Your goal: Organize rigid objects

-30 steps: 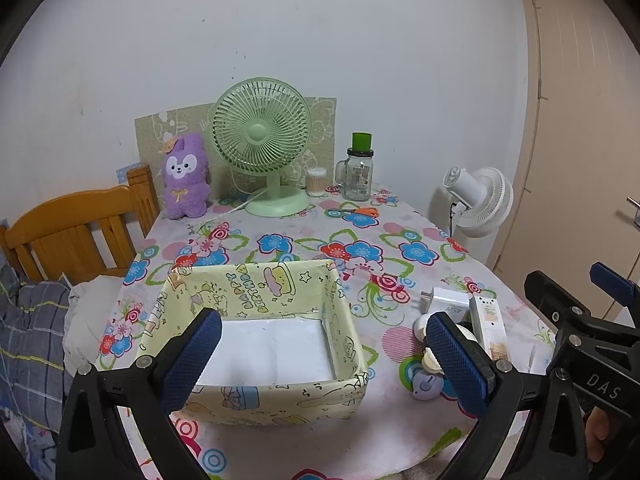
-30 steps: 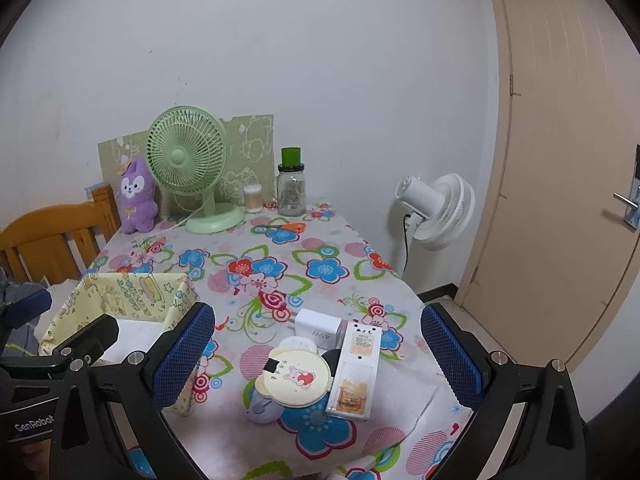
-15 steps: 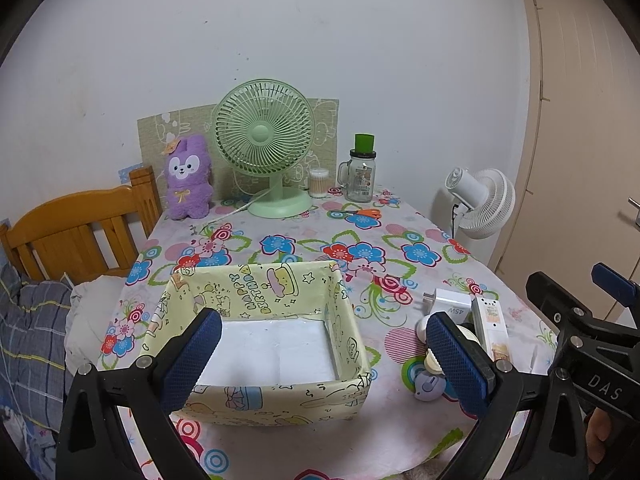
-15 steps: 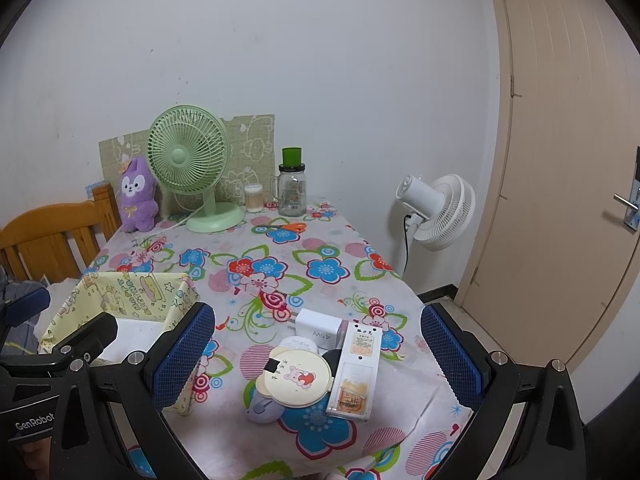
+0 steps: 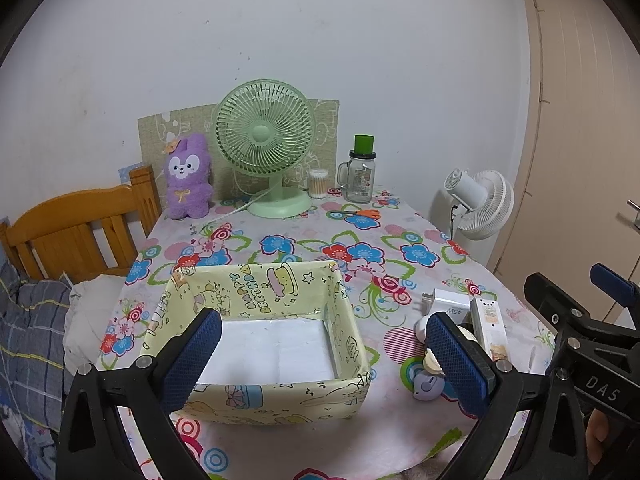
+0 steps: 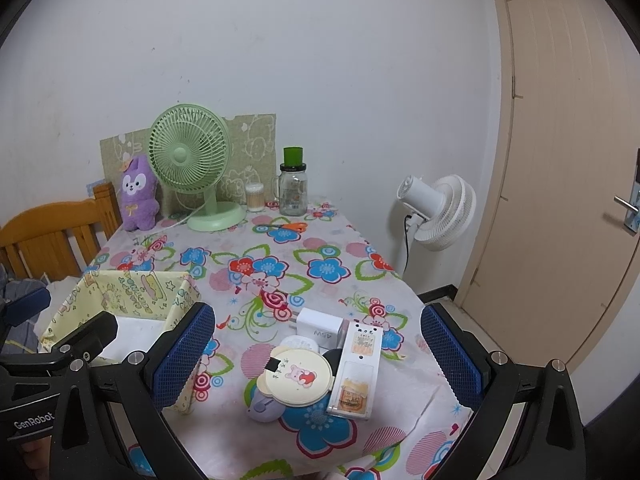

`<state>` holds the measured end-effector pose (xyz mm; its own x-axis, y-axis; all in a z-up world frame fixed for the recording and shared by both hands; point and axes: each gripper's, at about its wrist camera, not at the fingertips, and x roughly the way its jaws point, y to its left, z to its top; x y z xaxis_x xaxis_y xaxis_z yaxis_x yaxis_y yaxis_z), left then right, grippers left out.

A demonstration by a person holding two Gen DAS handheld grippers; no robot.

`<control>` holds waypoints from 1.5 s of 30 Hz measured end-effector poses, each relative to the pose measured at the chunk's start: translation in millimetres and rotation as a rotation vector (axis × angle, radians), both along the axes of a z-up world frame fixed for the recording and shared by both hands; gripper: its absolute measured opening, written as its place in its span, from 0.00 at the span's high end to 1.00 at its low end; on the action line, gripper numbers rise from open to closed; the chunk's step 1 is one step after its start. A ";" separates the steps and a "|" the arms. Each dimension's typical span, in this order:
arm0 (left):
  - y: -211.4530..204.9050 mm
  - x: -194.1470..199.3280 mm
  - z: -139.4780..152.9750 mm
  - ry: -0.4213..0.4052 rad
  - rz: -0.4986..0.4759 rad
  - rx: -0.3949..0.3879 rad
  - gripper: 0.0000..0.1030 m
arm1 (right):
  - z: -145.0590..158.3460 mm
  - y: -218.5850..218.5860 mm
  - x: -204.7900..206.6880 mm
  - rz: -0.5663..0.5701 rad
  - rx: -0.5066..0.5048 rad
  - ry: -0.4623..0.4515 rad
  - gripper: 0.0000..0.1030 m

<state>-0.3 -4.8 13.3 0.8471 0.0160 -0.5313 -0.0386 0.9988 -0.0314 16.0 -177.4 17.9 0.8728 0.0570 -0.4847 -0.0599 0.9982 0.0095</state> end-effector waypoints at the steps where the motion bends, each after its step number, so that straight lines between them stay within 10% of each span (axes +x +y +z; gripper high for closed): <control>1: -0.3 -1.1 0.6 -0.003 -0.007 -0.002 0.00 | 0.2 0.2 -0.2 0.002 -0.003 -0.001 0.00; 45: -39.5 10.6 -36.8 0.063 -0.047 -0.017 0.00 | -42.8 -32.4 20.1 -0.007 0.055 0.063 0.00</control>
<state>10.3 -44.3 -23.5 0.8114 -0.0325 -0.5836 0.0062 0.9989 -0.0471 36.1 -209.8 -24.8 0.8411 0.0795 -0.5350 -0.0510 0.9964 0.0679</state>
